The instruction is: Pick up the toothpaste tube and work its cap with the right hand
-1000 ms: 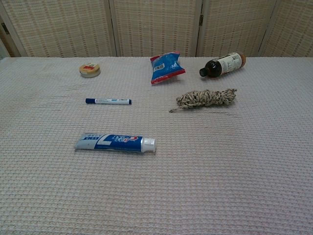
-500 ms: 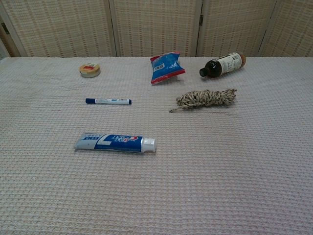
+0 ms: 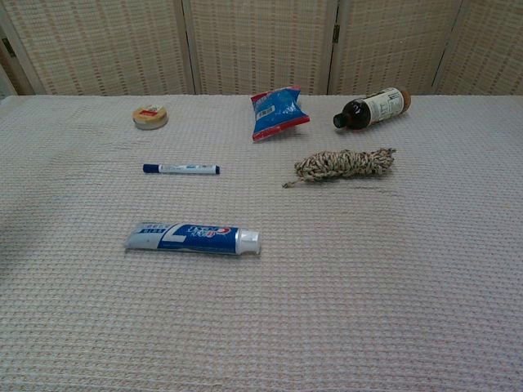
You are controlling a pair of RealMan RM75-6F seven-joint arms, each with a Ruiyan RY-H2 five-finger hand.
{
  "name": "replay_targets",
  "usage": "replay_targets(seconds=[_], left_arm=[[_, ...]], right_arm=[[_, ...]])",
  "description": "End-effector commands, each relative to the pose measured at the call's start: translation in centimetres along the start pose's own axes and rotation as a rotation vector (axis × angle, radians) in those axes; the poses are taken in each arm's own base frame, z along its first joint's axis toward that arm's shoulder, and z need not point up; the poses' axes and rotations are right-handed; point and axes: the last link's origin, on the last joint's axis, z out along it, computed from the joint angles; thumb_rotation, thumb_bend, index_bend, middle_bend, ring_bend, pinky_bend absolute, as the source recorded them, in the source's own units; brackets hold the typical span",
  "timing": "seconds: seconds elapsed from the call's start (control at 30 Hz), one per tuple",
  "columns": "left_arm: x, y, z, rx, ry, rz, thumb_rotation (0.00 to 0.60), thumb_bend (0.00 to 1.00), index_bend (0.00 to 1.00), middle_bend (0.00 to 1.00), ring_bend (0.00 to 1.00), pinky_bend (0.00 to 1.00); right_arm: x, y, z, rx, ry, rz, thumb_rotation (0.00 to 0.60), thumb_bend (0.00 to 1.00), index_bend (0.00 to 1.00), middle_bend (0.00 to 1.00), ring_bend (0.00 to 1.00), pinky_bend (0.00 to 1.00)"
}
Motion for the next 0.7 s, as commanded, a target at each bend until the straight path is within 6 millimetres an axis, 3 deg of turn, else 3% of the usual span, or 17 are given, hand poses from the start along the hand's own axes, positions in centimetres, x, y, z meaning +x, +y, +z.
replay_targets(seconds=[0.03, 0.33, 0.7], left_arm=[[-0.1, 3.2, 3.2, -0.135, -0.031, -0.033, 0.6, 0.31, 0.18, 0.24, 0.19, 0.11], [-2.9, 9.6, 7.0, -0.35, -0.116, 0.035, 0.6, 0.31, 0.19, 0.24, 0.2, 0.11], [-7.3, 14.5, 8.7, -0.454, -0.2, 0.089, 0.6, 0.32, 0.24, 0.29, 0.24, 0.12]], right_arm=[[0.1, 0.0, 0.1, 0.001, -0.002, -0.004, 0.6, 0.38, 0.0, 0.11, 0.17, 0.03], [0.4, 0.4, 0.2, -0.019, -0.002, -0.011, 0.6, 0.38, 0.0, 0.11, 0.17, 0.03], [0.3, 0.7, 0.1, -0.03, -0.01, -0.008, 0.6, 0.38, 0.0, 0.11, 0.17, 0.03]])
